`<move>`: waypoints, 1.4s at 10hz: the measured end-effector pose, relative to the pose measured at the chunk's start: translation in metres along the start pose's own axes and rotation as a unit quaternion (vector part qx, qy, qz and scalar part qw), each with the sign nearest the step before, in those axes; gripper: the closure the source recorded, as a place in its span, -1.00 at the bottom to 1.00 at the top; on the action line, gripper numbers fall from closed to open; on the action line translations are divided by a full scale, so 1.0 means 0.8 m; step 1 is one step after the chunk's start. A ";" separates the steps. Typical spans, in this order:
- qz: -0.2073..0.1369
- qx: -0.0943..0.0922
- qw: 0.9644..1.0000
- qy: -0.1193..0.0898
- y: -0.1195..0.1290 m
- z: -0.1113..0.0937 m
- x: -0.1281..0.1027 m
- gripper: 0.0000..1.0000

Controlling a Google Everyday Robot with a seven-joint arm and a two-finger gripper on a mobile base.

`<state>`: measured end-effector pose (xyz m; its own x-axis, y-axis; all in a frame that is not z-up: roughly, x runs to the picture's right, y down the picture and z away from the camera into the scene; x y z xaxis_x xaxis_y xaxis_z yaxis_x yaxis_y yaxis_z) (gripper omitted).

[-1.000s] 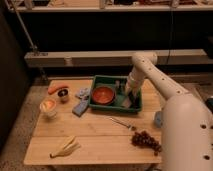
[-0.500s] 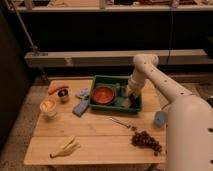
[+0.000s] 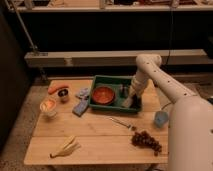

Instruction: Wipe tray with brush

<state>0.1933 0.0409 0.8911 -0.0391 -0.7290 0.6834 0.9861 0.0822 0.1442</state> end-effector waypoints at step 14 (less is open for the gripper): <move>0.017 0.007 1.000 0.018 -0.014 -0.012 0.054 1.00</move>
<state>0.1820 0.0019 0.9116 -0.0003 -0.7500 0.6614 0.9844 0.1162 0.1323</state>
